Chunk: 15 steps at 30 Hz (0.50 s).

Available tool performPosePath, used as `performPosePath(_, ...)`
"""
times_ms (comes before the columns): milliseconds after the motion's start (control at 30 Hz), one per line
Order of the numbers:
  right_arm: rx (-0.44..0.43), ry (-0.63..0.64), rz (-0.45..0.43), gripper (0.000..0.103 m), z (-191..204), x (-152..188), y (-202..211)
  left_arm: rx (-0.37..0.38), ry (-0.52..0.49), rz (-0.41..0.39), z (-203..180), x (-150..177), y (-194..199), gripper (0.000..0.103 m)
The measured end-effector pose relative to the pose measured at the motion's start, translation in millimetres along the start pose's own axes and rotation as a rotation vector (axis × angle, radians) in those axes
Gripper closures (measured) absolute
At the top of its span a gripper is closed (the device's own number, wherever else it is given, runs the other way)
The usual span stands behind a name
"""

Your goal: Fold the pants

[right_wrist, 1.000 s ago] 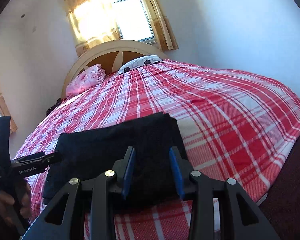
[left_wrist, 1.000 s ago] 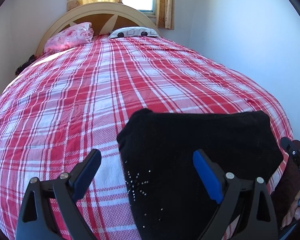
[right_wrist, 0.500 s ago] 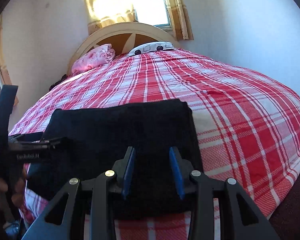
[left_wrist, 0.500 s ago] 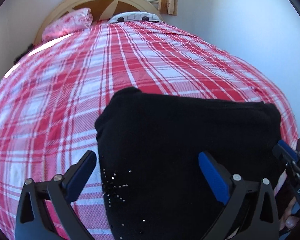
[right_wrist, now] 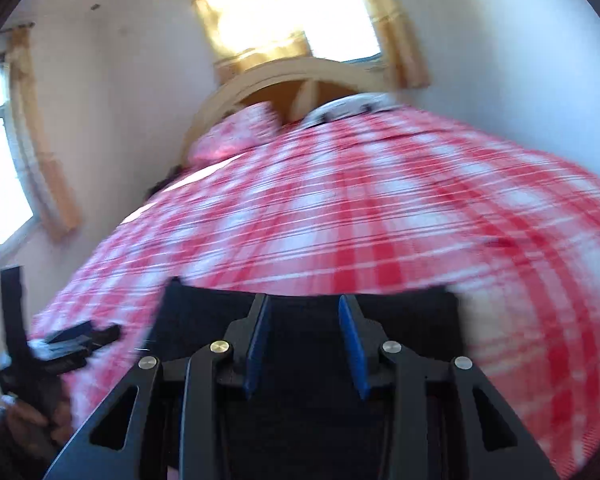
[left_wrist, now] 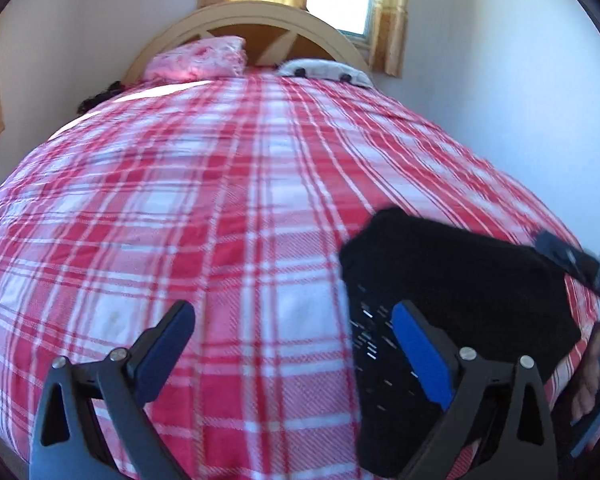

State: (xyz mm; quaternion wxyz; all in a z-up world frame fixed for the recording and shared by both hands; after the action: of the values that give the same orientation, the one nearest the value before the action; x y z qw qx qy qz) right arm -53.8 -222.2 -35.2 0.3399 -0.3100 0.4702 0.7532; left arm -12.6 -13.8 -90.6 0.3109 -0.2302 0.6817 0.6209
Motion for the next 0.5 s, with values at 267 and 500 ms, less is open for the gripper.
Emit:
performPosePath(267, -0.258, 0.244, 0.372, 0.065, 91, 1, -117, -0.060, -0.105, -0.009, -32, 36, -8, 0.006)
performPosePath(500, -0.101, 0.263, 0.537, 0.050, 72, 22, -184, -0.068, -0.069, -0.004, -30, 48, -8, 0.011)
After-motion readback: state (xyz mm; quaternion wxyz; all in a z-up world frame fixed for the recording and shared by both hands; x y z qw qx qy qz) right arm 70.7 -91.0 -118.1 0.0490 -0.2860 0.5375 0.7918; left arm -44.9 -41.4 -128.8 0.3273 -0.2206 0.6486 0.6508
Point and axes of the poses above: each gripper's, at about its wrist camera, not at the fingertips, and y roughly against the way its jaws point, z to its left, x to its underside, the point moved 7 cm from there along -y, roughly the way its jaws point, and after that the axes turned 6 degrees about -x, right-handed, at the moved point
